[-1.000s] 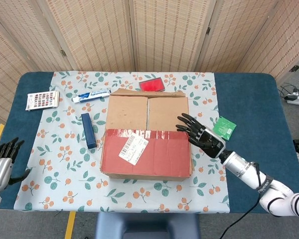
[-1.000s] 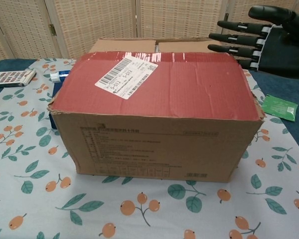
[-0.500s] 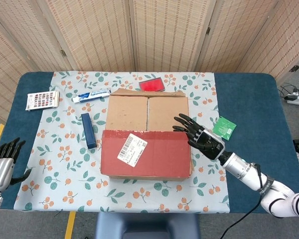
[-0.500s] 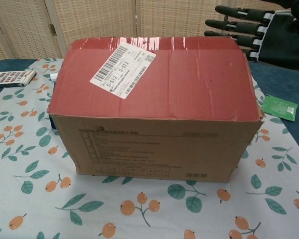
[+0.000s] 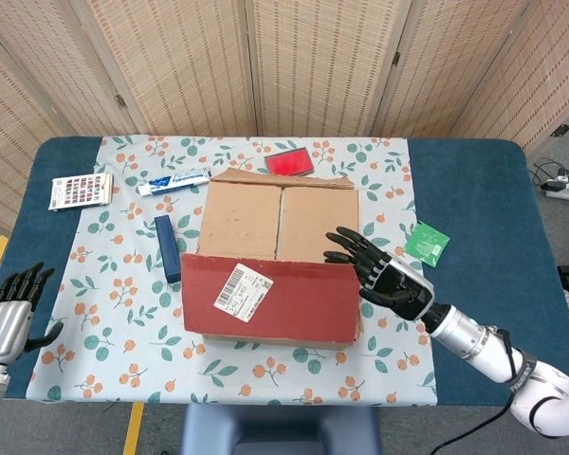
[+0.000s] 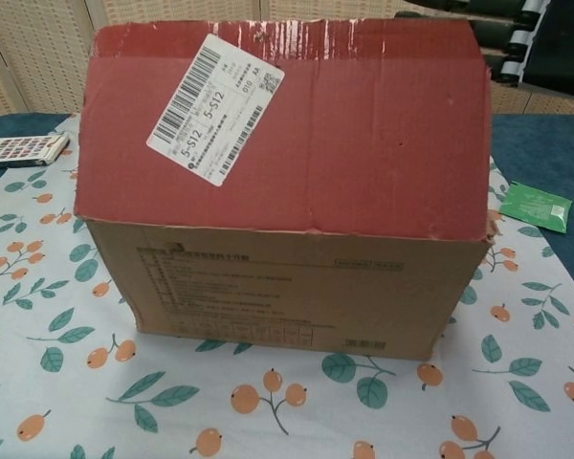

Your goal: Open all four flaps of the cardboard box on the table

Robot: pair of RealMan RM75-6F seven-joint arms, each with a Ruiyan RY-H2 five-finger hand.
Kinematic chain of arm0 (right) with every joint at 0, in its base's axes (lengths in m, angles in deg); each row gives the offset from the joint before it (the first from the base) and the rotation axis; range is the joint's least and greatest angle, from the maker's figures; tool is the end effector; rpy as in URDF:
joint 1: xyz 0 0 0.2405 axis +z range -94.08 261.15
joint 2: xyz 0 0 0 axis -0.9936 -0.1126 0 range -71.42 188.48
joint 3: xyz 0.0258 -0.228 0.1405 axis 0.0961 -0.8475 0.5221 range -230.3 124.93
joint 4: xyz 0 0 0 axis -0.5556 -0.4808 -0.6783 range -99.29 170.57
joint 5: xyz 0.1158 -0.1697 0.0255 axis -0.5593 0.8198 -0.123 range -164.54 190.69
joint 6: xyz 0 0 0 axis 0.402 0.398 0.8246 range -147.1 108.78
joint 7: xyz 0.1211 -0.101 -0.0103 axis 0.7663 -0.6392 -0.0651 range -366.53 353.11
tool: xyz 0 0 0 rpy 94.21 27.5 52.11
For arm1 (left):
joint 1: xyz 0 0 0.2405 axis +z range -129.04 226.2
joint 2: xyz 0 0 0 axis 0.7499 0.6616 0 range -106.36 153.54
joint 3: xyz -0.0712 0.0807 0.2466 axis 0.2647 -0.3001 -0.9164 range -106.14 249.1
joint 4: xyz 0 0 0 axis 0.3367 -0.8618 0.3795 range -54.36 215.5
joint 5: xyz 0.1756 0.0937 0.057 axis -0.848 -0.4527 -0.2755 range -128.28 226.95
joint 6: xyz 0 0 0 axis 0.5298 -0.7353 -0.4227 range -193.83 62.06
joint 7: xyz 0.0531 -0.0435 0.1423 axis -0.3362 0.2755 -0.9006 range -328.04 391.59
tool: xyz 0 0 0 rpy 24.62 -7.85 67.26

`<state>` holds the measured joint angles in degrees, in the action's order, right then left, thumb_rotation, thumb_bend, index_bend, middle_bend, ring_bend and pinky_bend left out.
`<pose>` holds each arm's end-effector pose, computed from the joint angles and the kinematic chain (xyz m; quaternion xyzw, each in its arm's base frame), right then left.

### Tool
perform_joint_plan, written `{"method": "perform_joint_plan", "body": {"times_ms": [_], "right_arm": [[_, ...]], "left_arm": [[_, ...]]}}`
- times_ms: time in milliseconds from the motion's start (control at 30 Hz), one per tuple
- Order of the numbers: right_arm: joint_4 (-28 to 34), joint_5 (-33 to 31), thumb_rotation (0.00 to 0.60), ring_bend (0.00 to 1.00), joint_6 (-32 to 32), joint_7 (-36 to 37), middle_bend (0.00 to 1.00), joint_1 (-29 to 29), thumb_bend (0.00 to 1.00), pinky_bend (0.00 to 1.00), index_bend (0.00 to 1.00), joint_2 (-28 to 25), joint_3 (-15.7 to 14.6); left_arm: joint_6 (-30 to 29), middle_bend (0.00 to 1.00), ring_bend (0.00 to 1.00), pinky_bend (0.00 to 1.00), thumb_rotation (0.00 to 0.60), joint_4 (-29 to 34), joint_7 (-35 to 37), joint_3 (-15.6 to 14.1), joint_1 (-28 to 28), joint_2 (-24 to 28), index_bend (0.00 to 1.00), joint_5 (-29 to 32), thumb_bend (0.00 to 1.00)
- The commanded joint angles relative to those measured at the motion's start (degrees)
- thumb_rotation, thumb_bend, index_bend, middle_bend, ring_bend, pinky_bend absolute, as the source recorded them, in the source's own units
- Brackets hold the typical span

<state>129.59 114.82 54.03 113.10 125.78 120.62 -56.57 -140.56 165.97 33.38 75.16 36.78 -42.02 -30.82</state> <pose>-0.1465 -0.3097 0.1146 -0.2809 0.7877 -0.4986 0.2280 -0.3422 0.2407 0.1559 -0.6201 -0.4039 -0.3415 0.5794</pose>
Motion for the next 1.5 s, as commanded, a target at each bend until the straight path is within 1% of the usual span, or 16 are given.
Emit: {"method": "perform_joint_plan", "body": {"times_ms": [33, 267, 533, 767, 1067, 1267, 1500], "right_arm": [[2.46, 0.87, 0.600, 0.09, 1.43, -1.99, 0.00, -0.58, 0.35, 0.04, 0.00, -1.85, -0.49], [6.32, 2.18, 0.600, 0.08, 3.01, -5.34, 0.00, -1.46, 0.35, 0.04, 0.00, -4.18, -1.52], [9.27, 4.71, 0.600, 0.08, 4.08, -8.11, 0.00, -1.98, 0.35, 0.04, 0.00, -5.03, -3.16], [12.76, 5.32, 0.600, 0.07, 3.26, -11.71, 0.00, -1.79, 0.34, 0.04, 0.00, -6.80, -4.17], [17.16, 7.80, 0.600, 0.06, 4.77, -16.76, 0.00, -3.07, 0.35, 0.04, 0.00, -9.00, -5.99], [18.33, 8.92, 0.600, 0.05, 4.09, -19.21, 0.00, -3.69, 0.35, 0.04, 0.00, -8.73, -7.71], [19.79, 12.57, 0.600, 0.05, 4.41, -22.49, 0.00, -4.11, 0.35, 0.04, 0.00, -8.41, -9.94]], "left_arm": [[0.20, 0.00, 0.01, 0.00, 0.600, -0.04, -0.08, -0.03, -0.12, -0.08, 0.00, 0.01, 0.34], [0.70, 0.00, 0.01, 0.00, 0.600, -0.15, -0.62, -0.08, -0.48, -0.37, 0.00, 0.10, 0.34], [0.24, 0.00, 0.01, 0.00, 0.600, -0.07, -0.73, -0.12, -0.39, -0.37, 0.00, -0.10, 0.34], [0.21, 0.00, 0.01, 0.00, 0.600, -0.27, -0.94, -0.20, -0.46, -0.52, 0.00, -0.20, 0.34], [1.16, 0.00, 0.01, 0.00, 0.600, -0.95, -1.55, -0.27, -1.07, -1.18, 0.00, -0.08, 0.34], [1.11, 0.00, 0.01, 0.00, 0.600, -0.84, -2.21, -0.28, -1.10, -1.32, 0.00, 0.09, 0.34], [0.60, 0.00, 0.01, 0.00, 0.600, -0.56, -2.42, -0.31, -0.92, -1.24, 0.00, 0.01, 0.34]]}}
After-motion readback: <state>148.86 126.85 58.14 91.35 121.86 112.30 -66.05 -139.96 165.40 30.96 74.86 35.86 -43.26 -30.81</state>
